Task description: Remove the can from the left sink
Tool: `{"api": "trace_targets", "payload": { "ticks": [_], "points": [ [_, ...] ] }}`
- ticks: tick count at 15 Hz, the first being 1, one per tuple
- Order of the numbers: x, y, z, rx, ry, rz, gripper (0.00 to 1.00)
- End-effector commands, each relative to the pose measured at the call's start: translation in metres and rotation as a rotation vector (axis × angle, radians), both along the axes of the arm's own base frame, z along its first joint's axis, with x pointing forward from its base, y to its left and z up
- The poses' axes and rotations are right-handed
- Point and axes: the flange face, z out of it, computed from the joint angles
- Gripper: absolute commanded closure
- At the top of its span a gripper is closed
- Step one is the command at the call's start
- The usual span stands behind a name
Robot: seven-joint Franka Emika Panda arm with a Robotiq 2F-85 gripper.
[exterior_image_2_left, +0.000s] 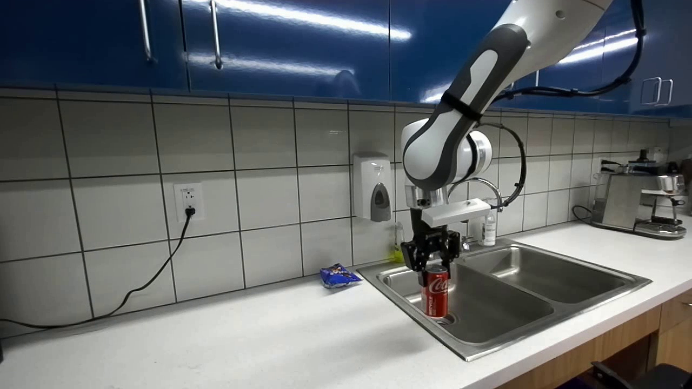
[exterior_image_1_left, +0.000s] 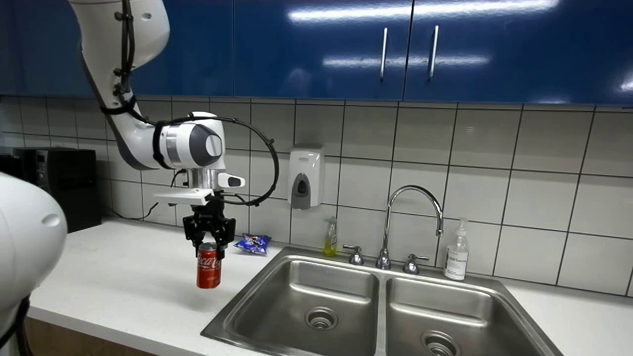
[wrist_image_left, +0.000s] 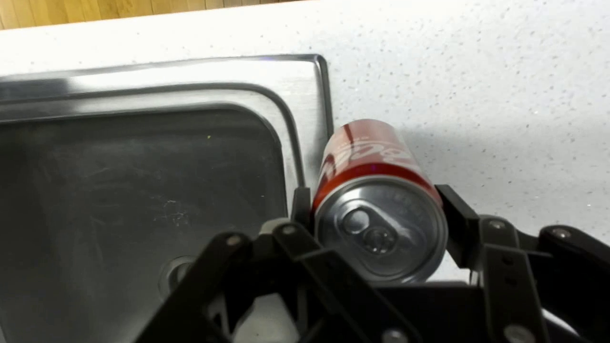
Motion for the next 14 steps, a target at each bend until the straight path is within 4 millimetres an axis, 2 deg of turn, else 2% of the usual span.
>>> {"api": "trace_targets", "payload": {
  "ticks": [1,8,14],
  "points": [
    [-0.008,0.029,0.005,0.025,0.003,0.038,0.6],
    [-0.014,0.073,-0.008,0.06,0.016,0.08,0.6],
    [-0.008,0.088,-0.027,0.071,0.008,0.1,0.6]
  ]
}}
